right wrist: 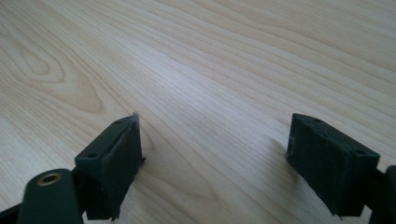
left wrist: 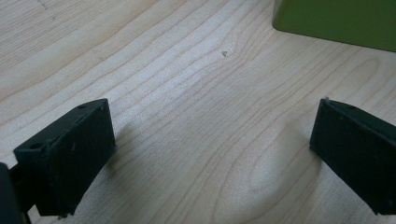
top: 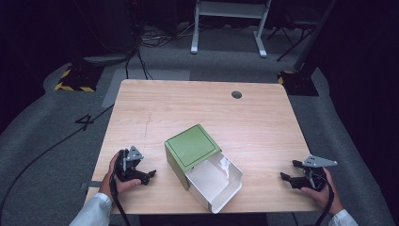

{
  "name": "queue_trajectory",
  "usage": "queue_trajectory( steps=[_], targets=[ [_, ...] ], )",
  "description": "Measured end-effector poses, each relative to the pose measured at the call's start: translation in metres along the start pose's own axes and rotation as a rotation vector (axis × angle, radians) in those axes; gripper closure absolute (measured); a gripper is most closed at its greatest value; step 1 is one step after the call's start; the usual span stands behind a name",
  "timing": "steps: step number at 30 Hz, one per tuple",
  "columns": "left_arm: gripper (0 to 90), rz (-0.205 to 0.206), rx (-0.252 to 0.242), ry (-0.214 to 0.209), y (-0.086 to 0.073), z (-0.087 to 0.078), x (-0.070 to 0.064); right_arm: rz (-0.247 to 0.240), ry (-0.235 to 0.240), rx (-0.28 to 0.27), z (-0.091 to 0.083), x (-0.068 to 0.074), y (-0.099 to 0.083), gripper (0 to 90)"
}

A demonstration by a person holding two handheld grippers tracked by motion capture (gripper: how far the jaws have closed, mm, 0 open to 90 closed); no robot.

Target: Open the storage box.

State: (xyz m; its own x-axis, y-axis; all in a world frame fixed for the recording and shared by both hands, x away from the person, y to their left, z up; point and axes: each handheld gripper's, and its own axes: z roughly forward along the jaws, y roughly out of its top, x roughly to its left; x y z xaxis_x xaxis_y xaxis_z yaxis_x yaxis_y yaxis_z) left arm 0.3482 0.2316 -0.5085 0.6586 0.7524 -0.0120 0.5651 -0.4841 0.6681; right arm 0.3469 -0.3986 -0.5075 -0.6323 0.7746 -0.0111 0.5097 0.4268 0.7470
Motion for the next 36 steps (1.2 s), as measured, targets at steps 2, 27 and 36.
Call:
queue_trajectory(
  steps=[2,27,36],
  targets=[
    [0.2,0.0,-0.001,0.0,0.0,0.0,0.0,0.008,-0.008,0.0,-0.0016,-0.0016,-0.0015,18.1],
    [0.2,0.0,-0.001,0.0,0.0,0.0,0.0,0.023,-0.02,-0.001,-0.0005,-0.0024,-0.0006,18.4],
    [0.2,0.0,0.0,0.001,0.0,0.0,0.0,0.023,-0.021,-0.001,-0.0005,-0.0024,-0.0005,18.4]
  ],
)
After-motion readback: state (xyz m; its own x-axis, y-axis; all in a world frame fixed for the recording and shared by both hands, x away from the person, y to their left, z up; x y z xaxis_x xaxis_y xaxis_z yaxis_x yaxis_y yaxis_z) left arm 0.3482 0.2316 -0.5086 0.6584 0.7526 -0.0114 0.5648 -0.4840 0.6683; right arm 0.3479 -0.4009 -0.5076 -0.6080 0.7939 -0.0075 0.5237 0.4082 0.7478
